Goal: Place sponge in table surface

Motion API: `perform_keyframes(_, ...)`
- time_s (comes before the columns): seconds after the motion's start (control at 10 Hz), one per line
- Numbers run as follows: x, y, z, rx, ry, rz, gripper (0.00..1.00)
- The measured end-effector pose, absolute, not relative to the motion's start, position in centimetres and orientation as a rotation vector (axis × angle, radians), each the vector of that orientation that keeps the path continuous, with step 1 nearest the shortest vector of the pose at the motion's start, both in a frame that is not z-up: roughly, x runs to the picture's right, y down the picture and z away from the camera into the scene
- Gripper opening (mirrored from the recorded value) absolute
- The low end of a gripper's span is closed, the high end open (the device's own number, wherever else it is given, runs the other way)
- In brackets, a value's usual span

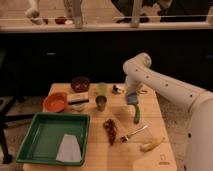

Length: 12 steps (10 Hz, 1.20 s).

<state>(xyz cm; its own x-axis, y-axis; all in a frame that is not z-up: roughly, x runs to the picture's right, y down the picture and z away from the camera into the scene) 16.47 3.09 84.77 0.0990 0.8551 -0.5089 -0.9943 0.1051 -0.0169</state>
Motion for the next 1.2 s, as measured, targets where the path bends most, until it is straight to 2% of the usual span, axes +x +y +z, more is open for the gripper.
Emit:
perform_keyframes(1.0,16.4,3.2,84.8,-0.402,0.425,1.421,0.00)
perform_keyframes(1.2,16.6,4.3,83.8,-0.393,0.445,1.409,0.00)
